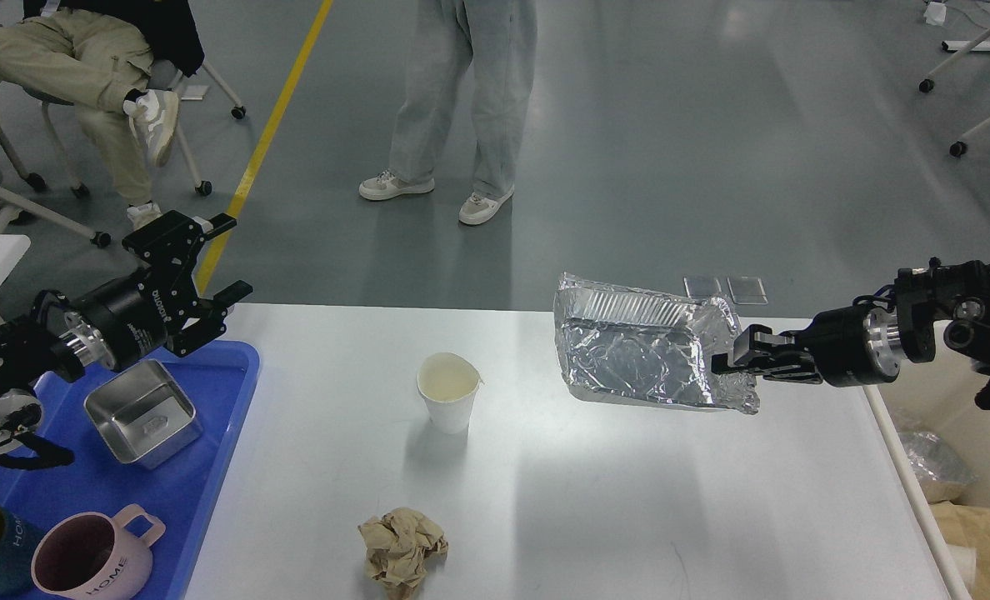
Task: Tidy desktop
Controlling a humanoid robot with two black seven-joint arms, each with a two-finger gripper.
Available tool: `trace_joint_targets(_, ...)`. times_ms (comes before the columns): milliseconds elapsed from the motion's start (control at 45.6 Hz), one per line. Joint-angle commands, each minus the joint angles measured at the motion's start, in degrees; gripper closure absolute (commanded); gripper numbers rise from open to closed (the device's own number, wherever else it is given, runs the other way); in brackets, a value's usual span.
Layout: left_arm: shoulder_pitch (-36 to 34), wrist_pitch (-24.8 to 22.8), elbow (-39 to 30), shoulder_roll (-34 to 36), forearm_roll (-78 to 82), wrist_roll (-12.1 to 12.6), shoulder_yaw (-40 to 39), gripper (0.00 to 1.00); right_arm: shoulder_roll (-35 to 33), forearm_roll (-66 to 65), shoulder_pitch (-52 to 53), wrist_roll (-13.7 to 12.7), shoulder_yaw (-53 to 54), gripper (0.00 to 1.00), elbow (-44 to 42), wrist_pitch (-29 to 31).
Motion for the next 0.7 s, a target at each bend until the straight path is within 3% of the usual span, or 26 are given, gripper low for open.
trace_joint_targets(0,0.22,1.76,-6.22,6.31,2.66,0.02,6.07,0.04,-0.07,0.0,-0.2,-0.01,0.09,1.0,0.01,-0.08)
trace_joint_targets(307,0.92,13.8,-26.17,21.52,17.86,-0.24,18.12,0.06,-0.07,0.0,-0.38,-0.01,0.01,1.0,0.37,-0.16)
trace_joint_targets(548,1.01,14.42,-33.74,30.49,25.95,-1.21,19.7,0.07,-0.16,-0.09,-0.64,-0.01,-0.08,1.0,0.81,-0.25)
trace_joint_targets(614,0.92,14.51,-34.97,33.04,28.49,-2.79,19.53,0.07,-0.16,-0.09,-0.73,-0.01,-0.08,1.0,0.89,-0.25)
trace_joint_targets(680,0.92,14.94,-36.03,35.59,30.08,-5.86,19.44,0.07,-0.16,-0.09,-0.99,-0.01,0.01,1.0,0.89,-0.34)
